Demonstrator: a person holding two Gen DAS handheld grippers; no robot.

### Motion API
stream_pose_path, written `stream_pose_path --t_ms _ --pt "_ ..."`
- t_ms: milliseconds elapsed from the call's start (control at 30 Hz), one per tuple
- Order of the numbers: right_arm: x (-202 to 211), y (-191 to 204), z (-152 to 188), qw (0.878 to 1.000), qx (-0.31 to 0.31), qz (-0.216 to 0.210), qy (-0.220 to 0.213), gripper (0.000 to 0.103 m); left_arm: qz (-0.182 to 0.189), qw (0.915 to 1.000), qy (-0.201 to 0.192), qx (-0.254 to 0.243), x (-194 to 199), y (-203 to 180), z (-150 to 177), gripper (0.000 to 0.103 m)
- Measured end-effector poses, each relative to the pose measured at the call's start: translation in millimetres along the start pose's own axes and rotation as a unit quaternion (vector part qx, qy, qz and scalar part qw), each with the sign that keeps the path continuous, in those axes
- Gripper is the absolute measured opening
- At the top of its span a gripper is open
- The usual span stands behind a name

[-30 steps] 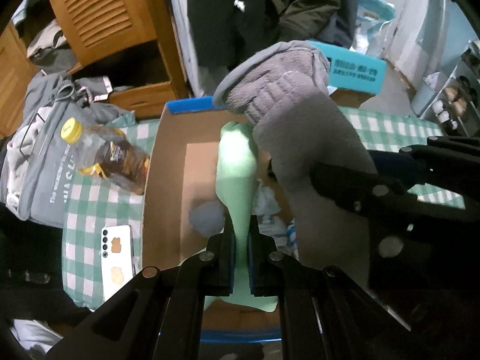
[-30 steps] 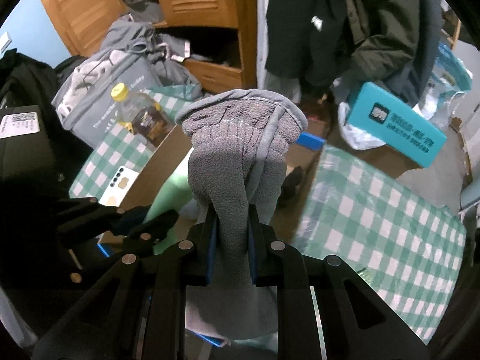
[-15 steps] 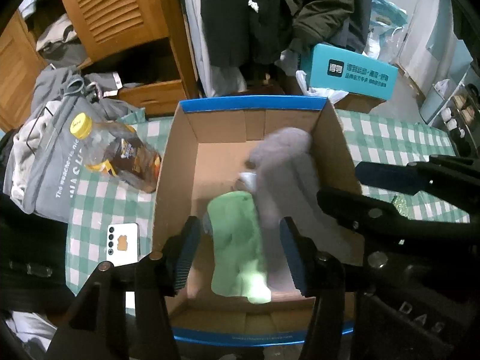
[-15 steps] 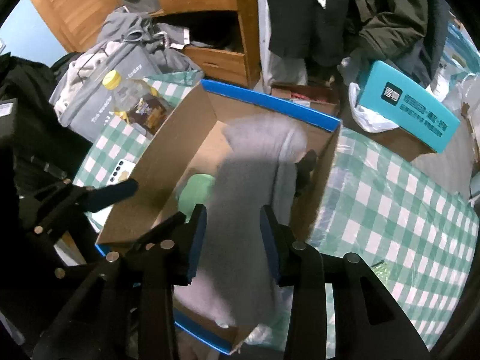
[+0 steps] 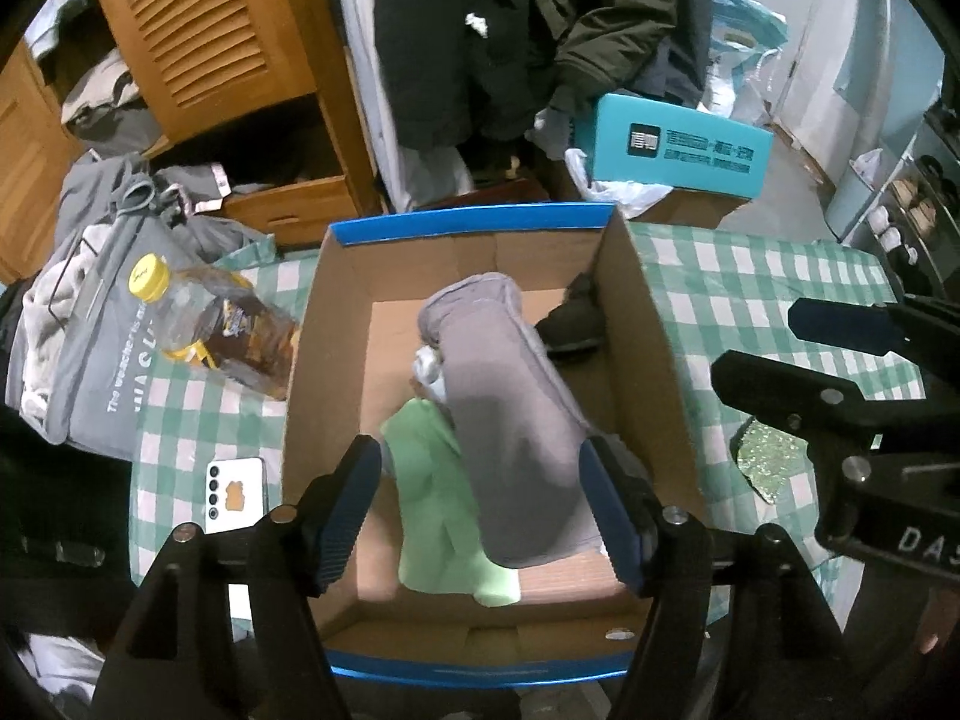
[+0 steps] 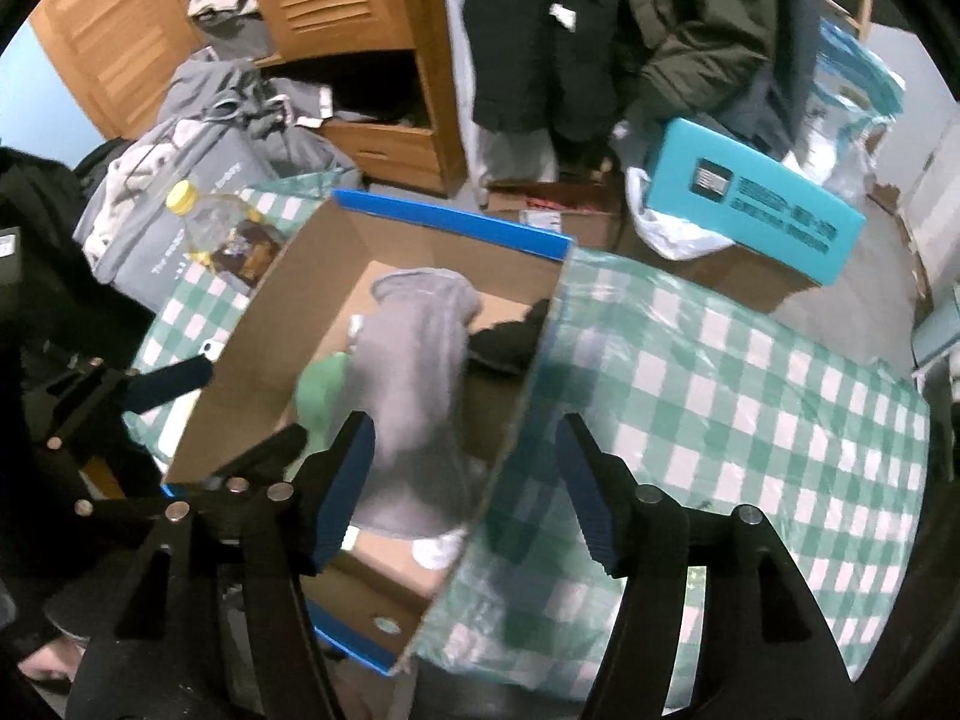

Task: Organize soft objects
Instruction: 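Move both tools back over the table toward the green mesh scrubber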

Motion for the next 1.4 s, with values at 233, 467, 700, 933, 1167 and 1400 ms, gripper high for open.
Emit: stream_pose_path --t_ms 233,467,700,933,1167,1400 --pt "12 -29 15 1.000 -0.017 0.015 0.000 0.065 0.017 0.9998 0.005 -0.011 4 -21 1 0.071" --pt "21 -67 35 0.999 -0.046 0.029 0.004 0.065 0.031 0.9989 0.001 -0.036 13 -55 2 0.076" --pt "33 -98 52 0.997 -0.072 0.034 0.000 0.065 0.048 0.9972 0.010 -0.057 14 -89 3 0.076" --pt "33 -126 72 0.995 -0.095 0.034 0.008 0.065 0.070 0.9950 0.015 -0.071 14 -118 1 0.076" --pt "35 -148 86 0.993 -0.111 0.034 0.011 0.065 0.074 0.9935 0.030 -0.081 5 -143 1 0.076" --pt "34 -166 99 0.992 -0.125 0.031 0.012 0.065 0.073 0.9913 0.034 -0.105 2 -166 4 0.076"
Point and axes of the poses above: each gripper's, at about its wrist camera, not at the fingertips, and x roughly against the way its jaws point, y to its left, z to its underside, the point moved 5 cm from there along -x, roughly the way its jaws point, and after that the axes turned 14 degrees about -z, right-handed, at the moved point
